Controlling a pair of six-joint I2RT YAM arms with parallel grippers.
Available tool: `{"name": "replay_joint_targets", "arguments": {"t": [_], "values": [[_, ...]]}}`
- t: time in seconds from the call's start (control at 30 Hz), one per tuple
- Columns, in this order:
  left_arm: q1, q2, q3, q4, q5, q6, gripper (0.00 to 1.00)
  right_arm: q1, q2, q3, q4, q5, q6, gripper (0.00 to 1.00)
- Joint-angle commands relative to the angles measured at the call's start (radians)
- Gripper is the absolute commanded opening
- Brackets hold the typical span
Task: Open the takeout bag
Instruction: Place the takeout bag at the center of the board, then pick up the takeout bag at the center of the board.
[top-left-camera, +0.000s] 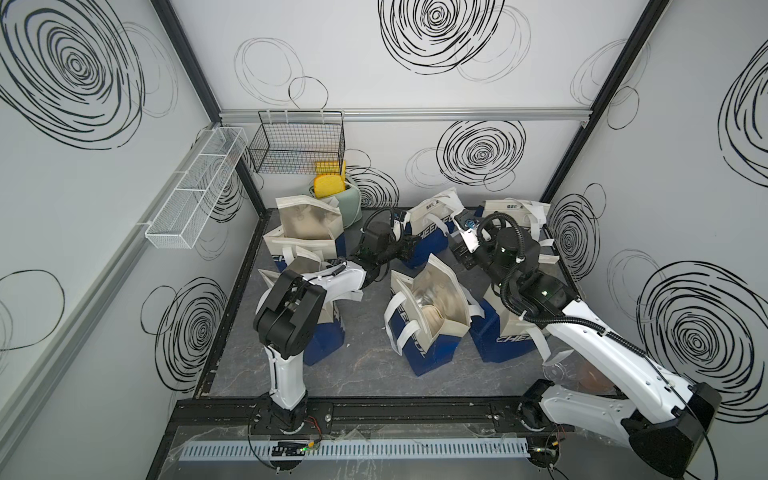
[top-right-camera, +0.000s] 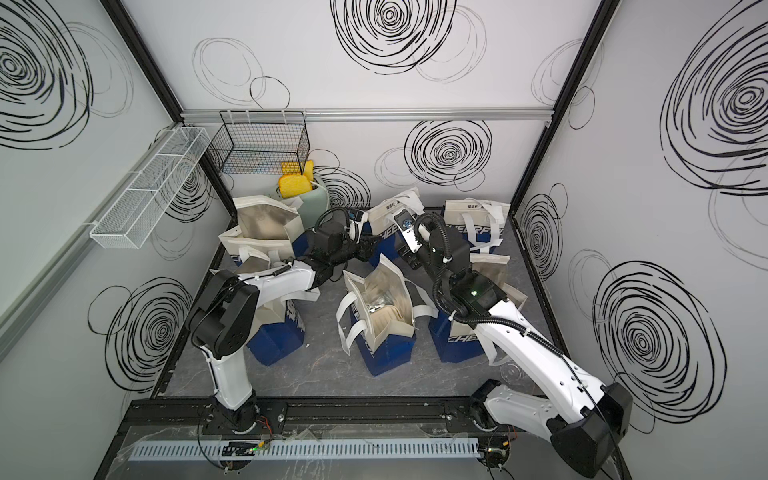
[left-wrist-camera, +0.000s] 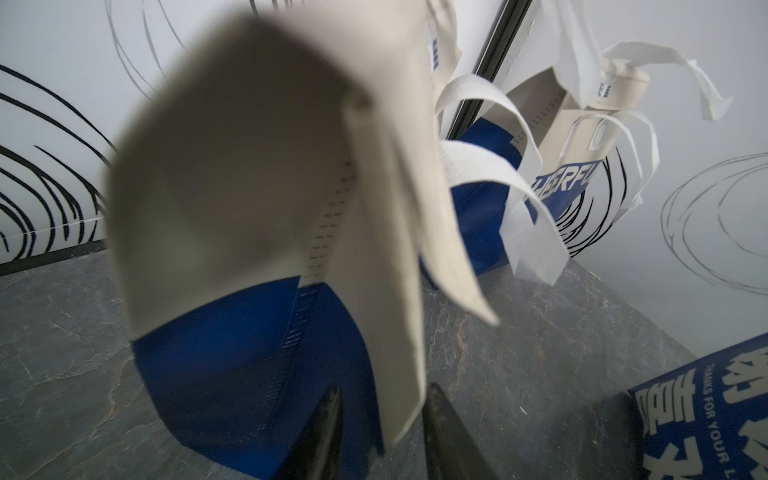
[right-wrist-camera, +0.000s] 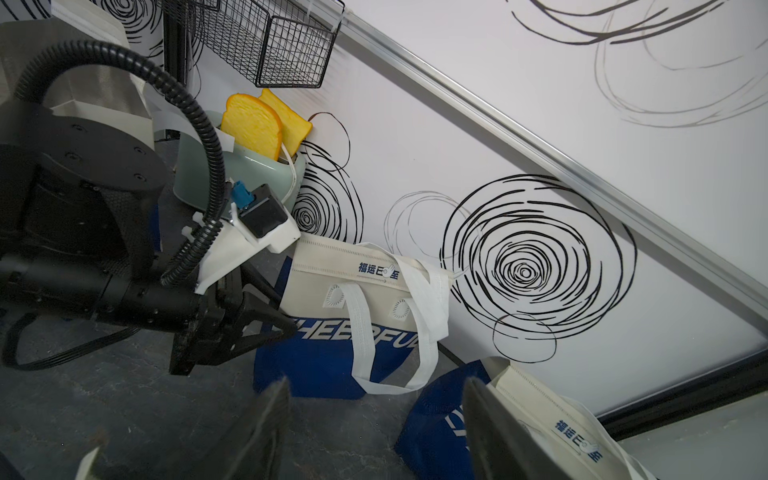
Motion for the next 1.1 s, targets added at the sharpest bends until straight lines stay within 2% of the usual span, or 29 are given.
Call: {"name": "replay_joint_targets", "arguments": {"t": [0.0, 0.2, 0.3, 0.4, 0.63, 1.07], "values": [[0.009, 0.016, 0.020, 0.093, 0.002, -0.026, 0.30, -0.003, 0.002, 0.030, -0.013, -0.007, -0.018, 0.69], [0.011, 0.019, 0.024, 0.107, 0.000, -0.033, 0.13, -0.002, 0.008, 0.038, -0.018, 0.001, -0.017, 0.69], [0.012, 0.018, 0.033, 0.136, 0.002, -0.032, 0.00, -0.002, 0.014, 0.043, -0.012, 0.005, -0.014, 0.69], [0.012, 0.010, 0.053, 0.121, 0.007, -0.024, 0.00, -0.002, 0.025, 0.053, -0.002, 0.002, -0.026, 0.69], [0.010, -0.065, 0.135, -0.059, 0.024, 0.053, 0.00, -0.002, 0.103, 0.097, 0.031, -0.049, -0.078, 0.69], [0.030, -0.233, 0.123, -0.152, 0.129, 0.094, 0.00, -0.033, 0.309, 0.142, 0.276, -0.146, -0.080, 0.60]]}}
